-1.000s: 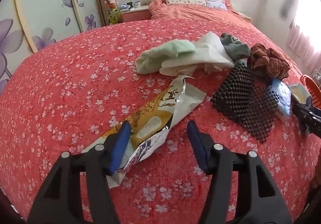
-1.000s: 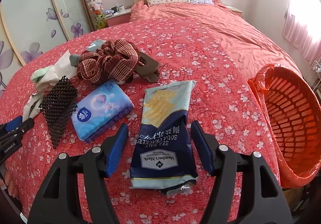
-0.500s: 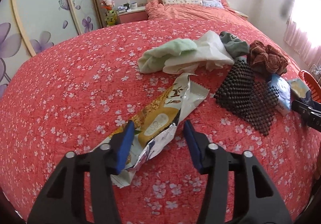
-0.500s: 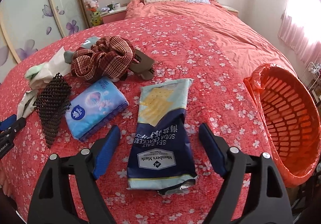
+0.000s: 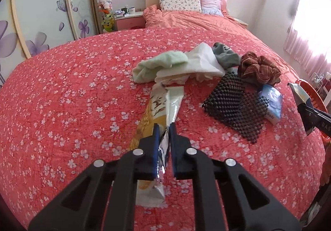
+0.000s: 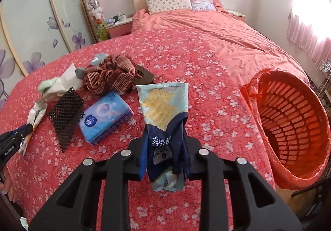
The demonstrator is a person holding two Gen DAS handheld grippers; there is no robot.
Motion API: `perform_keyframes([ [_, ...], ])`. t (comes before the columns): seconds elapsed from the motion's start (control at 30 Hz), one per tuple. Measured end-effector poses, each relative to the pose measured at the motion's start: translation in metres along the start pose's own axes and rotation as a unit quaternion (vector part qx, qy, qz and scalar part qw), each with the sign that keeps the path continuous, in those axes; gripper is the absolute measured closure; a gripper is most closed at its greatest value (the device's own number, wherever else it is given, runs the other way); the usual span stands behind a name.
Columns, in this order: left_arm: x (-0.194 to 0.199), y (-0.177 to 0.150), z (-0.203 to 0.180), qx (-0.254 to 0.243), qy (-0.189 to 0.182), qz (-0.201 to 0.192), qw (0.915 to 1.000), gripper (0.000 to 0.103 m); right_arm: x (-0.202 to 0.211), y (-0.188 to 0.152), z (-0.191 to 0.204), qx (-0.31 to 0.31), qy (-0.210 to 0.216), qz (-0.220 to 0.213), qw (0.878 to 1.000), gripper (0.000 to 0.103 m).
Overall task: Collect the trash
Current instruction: 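Lift the cracker bag and wrapper over the orange basket and release both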
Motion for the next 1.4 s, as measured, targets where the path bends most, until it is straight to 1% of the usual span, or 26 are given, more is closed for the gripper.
perform_keyframes([
  [0.13,0.006,0.003,0.0,0.002,-0.001,-0.008,1.0,0.094,0.008,0.005,-0.004,-0.007,0.005,-0.011,1.0,0.076],
  [0.23,0.002,0.002,0.0,-0.001,0.012,0.003,0.9999,0.091,0.008,0.005,-0.006,-0.007,0.003,-0.013,1.0,0.076],
  [0.27,0.0,0.0,0.003,0.001,0.012,0.008,0.9999,0.086,0.007,0.004,-0.007,-0.008,0.003,-0.011,1.0,0.076],
  [0.33,-0.004,-0.003,0.006,0.004,0.017,0.014,0.9997,0.068,0.002,0.001,-0.008,-0.01,0.001,-0.004,1.0,0.076],
  [0.37,-0.006,-0.005,0.007,0.004,0.025,0.015,0.9996,0.051,0.0,-0.002,-0.008,-0.011,0.002,0.001,1.0,0.076],
  [0.4,-0.007,-0.006,0.009,0.003,0.034,0.016,0.9993,0.044,0.0,-0.003,-0.009,-0.012,0.002,0.003,1.0,0.076],
  [0.5,-0.014,-0.011,0.014,0.0,0.054,0.03,0.9981,0.041,-0.004,-0.006,-0.011,-0.014,0.002,0.009,1.0,0.076],
  [0.57,-0.015,-0.012,0.018,0.005,0.059,0.029,0.9978,0.038,-0.005,-0.006,-0.012,-0.015,0.003,0.009,1.0,0.076],
  [0.6,-0.015,-0.012,0.02,0.007,0.056,0.03,0.998,0.04,-0.006,-0.006,-0.013,-0.015,0.003,0.01,1.0,0.076],
  [0.63,-0.015,-0.012,0.02,0.011,0.044,0.031,0.9985,0.044,-0.006,-0.006,-0.013,-0.016,0.003,0.011,1.0,0.076],
  [0.67,-0.015,-0.012,0.019,0.01,0.041,0.027,0.9988,0.058,-0.007,-0.006,-0.014,-0.016,0.003,0.012,1.0,0.076],
  [0.73,-0.014,-0.012,0.015,-0.003,0.04,0.024,0.9989,0.064,-0.008,-0.008,-0.013,-0.019,0.005,0.015,1.0,0.076],
  [0.77,-0.013,-0.012,0.014,-0.005,0.037,0.023,0.9991,0.07,-0.008,-0.008,-0.013,-0.02,0.006,0.015,1.0,0.076],
  [0.8,-0.013,-0.012,0.013,-0.006,0.034,0.021,0.9992,0.072,-0.007,-0.008,-0.014,-0.021,0.008,0.015,1.0,0.076],
  [0.9,-0.009,-0.01,0.013,0.0,0.027,0.011,0.9996,0.075,-0.001,-0.006,-0.014,-0.021,0.012,0.01,1.0,0.076],
  [1.1,0.013,-0.001,0.012,0.002,0.027,-0.011,0.9996,0.075,0.018,0.004,-0.018,-0.026,0.021,-0.011,0.999,0.076],
  [1.2,0.03,0.012,0.003,-0.001,0.025,-0.029,0.9993,0.074,0.034,0.012,-0.022,-0.032,0.027,-0.029,0.999,0.076],
  [1.4,0.068,0.038,-0.03,-0.001,0.0,-0.076,0.9971,0.074,0.064,0.023,-0.033,-0.038,0.028,-0.067,0.997,0.076],
])
Point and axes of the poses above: each gripper's, at about its wrist camera, not at the fingertips, and x roughly against the way its jaws point, z to its left, y to its top, the point moved 4 cm from there along -x, roughly the way its jaws point, and after that the axes turned 8 degrees about -z, right-handed, at the moved point
